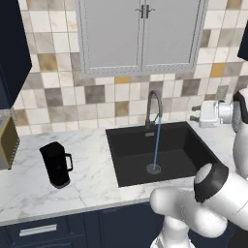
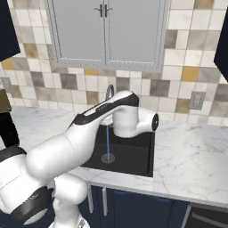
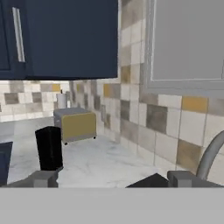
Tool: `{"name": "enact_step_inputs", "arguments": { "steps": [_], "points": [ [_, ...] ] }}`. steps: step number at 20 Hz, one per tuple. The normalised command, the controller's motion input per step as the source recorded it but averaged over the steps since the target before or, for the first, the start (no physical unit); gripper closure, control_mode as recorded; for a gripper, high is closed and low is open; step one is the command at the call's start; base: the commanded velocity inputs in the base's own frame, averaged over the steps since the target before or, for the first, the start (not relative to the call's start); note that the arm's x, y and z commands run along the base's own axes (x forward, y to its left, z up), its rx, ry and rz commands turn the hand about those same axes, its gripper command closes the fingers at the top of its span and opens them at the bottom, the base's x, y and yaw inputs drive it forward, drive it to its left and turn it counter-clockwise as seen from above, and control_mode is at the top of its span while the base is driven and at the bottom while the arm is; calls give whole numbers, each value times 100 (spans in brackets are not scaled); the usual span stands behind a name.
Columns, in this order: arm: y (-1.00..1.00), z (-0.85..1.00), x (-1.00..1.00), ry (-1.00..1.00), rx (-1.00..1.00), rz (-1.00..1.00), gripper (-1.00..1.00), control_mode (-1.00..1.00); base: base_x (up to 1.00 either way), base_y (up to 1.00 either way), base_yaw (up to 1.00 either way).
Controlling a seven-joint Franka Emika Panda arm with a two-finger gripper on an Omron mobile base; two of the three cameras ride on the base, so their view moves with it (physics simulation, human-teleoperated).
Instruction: Turn on the sink faucet and place the jug under the water for a few seconds to fill it up.
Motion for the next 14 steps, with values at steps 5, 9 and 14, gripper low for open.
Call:
{"name": "enact_step_inputs", "arguments": {
  "steps": [5,9,14],
  "points": [
    [93,6,-86,-16,-27,23,-100,-100,0,0,0],
    [100,0,-81,-12,-31,21,-100,-100,0,0,0],
    [100,-4,-69,-3,-29,18,-100,-100,0,0,0]
  ]
}}
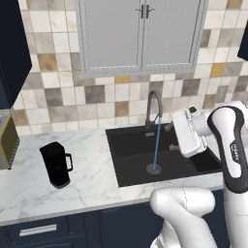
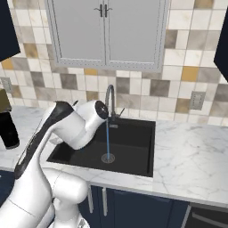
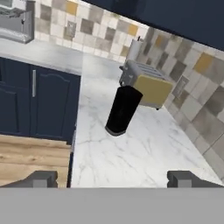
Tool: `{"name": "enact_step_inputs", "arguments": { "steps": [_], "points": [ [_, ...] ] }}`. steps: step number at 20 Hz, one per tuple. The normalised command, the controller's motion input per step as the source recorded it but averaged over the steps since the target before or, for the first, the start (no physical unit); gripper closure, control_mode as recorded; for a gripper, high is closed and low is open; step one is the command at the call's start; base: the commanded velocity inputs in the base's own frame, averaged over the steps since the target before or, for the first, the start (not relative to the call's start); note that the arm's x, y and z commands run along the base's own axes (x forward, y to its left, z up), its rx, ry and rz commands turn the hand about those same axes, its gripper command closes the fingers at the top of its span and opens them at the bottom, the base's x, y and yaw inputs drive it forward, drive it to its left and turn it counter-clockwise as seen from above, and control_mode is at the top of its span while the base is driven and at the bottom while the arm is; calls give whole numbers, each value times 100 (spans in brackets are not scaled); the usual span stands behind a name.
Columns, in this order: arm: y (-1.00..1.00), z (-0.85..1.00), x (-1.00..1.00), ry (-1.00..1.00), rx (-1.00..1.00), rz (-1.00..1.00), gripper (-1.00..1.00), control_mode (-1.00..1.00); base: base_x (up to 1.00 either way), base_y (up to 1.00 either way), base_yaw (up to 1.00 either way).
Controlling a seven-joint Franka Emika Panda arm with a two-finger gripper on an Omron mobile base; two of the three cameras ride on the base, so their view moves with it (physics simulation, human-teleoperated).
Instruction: Turn on the sink faucet and place the jug under the water for a few seconds to fill it up.
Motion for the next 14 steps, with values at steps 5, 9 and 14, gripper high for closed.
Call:
{"name": "enact_step_inputs", "arguments": {
  "steps": [5,9,14],
  "points": [
    [100,-12,-37,-1,-23,10,-100,-100,0,0,0],
    [98,-11,-5,3,-8,0,-100,-100,0,0,0],
    [90,-21,10,11,-2,0,-100,-100,0,0,0]
  ]
}}
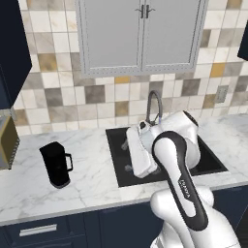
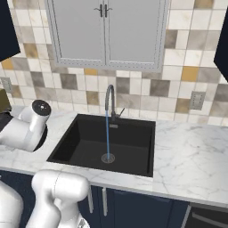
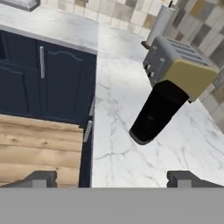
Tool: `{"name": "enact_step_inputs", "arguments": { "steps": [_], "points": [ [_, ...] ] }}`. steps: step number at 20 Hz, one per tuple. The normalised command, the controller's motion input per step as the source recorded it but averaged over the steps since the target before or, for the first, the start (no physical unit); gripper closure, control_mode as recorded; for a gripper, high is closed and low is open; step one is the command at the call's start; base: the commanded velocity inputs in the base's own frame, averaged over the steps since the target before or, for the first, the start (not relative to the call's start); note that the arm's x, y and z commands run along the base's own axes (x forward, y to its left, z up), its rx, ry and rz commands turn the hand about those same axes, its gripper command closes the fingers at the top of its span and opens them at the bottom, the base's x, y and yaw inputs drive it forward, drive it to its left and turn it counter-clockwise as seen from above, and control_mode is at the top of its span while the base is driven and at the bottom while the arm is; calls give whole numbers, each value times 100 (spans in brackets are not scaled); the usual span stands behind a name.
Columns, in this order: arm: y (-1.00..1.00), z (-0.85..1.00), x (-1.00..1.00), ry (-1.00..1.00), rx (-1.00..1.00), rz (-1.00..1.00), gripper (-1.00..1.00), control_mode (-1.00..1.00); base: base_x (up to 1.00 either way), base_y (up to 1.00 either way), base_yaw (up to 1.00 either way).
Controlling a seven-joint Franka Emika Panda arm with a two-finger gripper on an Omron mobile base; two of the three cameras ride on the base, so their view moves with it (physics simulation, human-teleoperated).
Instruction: Turn on the sink faucet and place the jug under the water for a few seconds to fill it up.
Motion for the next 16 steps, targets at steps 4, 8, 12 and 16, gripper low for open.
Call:
{"name": "enact_step_inputs", "arguments": {
  "steps": [4,8,12,16],
  "points": [
    [81,-26,42,13,0,1,-100,-100,0,0,0],
    [67,-25,52,11,0,1,-100,-100,0,0,0],
    [16,-16,65,8,3,0,-100,-100,0,0,0],
    [3,-7,60,4,3,0,-100,-100,0,0,0]
  ]
}}
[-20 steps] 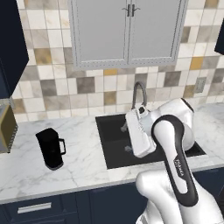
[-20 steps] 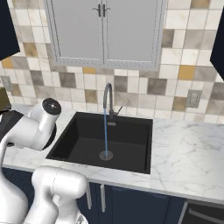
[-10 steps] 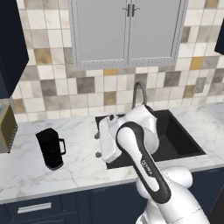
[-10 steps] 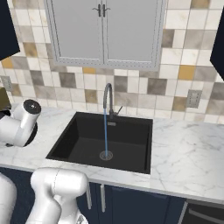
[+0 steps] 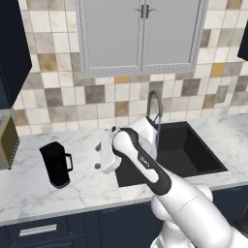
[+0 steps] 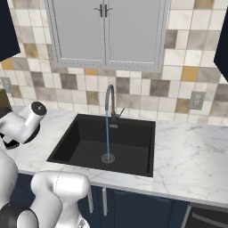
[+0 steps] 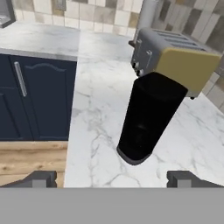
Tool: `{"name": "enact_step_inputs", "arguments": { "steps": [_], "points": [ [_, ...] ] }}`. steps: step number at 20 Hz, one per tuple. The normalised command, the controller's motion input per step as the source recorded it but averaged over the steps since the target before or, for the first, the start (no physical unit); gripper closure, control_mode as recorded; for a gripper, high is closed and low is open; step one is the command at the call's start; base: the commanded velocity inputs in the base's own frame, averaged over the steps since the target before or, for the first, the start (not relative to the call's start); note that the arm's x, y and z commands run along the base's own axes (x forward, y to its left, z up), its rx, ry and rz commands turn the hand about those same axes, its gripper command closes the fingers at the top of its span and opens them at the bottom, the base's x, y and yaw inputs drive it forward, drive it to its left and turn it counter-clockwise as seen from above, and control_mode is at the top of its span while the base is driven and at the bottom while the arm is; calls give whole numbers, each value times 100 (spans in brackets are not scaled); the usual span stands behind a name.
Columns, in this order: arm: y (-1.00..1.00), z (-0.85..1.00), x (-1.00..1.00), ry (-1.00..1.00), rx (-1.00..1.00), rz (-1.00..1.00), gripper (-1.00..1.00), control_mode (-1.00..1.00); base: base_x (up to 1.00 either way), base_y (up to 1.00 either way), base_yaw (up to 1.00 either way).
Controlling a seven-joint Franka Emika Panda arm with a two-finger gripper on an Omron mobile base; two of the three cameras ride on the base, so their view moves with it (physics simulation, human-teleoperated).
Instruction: Turn on the sink faucet and place the jug under the water for a few seconds to fill it up.
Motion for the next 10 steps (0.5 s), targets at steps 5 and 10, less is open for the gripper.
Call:
{"name": "enact_step_inputs", "arguments": {
  "steps": [5,10],
  "points": [
    [2,-9,50,0,2,2,-100,-100,0,0,0],
    [17,-20,25,1,0,6,-100,-100,0,0,0]
  ]
}}
